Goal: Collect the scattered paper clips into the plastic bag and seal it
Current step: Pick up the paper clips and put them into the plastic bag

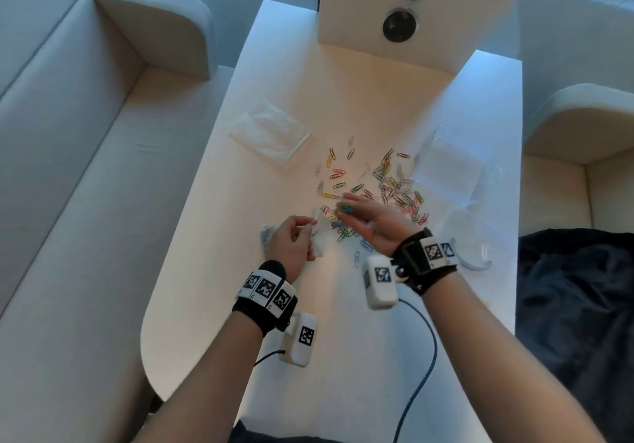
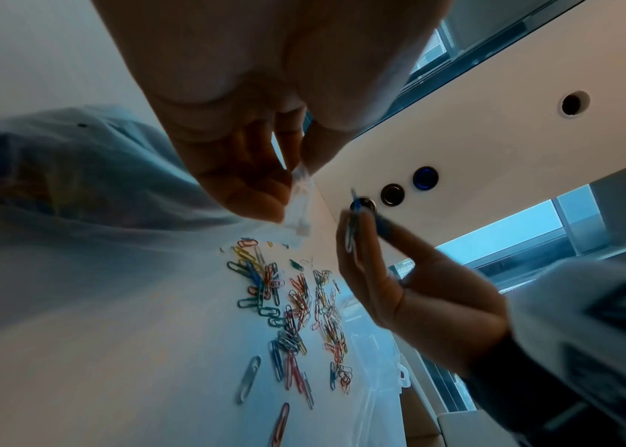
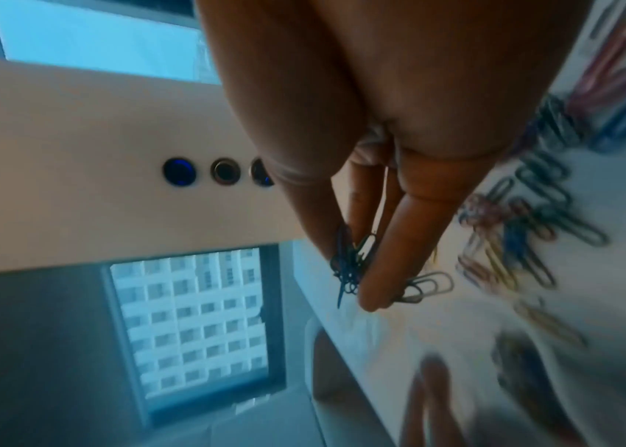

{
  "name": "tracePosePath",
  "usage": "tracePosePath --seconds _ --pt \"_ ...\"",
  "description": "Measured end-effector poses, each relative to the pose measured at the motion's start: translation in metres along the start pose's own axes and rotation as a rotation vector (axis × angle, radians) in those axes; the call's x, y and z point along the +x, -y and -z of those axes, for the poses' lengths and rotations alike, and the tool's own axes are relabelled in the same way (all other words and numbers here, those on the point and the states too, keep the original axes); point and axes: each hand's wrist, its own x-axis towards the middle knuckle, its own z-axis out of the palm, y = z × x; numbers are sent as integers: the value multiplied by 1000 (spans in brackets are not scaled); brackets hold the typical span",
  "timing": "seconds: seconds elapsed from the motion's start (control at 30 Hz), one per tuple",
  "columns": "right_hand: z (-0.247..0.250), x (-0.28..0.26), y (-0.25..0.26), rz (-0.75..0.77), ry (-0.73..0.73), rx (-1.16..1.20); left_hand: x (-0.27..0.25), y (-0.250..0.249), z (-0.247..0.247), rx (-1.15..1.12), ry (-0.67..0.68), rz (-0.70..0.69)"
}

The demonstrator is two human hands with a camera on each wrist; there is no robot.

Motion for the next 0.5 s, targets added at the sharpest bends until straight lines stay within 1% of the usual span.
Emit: tracePosePath --seconds 0.07,0.1,0.2,0.3,0.37,0.43,0.5 --pt "-12 -5 -16 14 56 -93 -2 -1 -4 6 -5 -10" --pt "-16 -5 -23 34 54 -174 -4 -3 -5 4 -14 -20" --pt "-20 1 -37 129 -50 -512 -7 -6 -5 -6 -43 -65" --pt "-24 12 -39 163 -152 -779 -9 -7 -6 21 -30 -84" --pt "-28 14 -36 187 -181 -1084 -9 -7 -7 42 -29 -97" --pt "-32 12 -33 263 -189 -1374 -8 -6 -6 58 -29 -116" --pt "-36 10 -33 332 -171 -1499 -6 -6 -5 69 -19 -126"
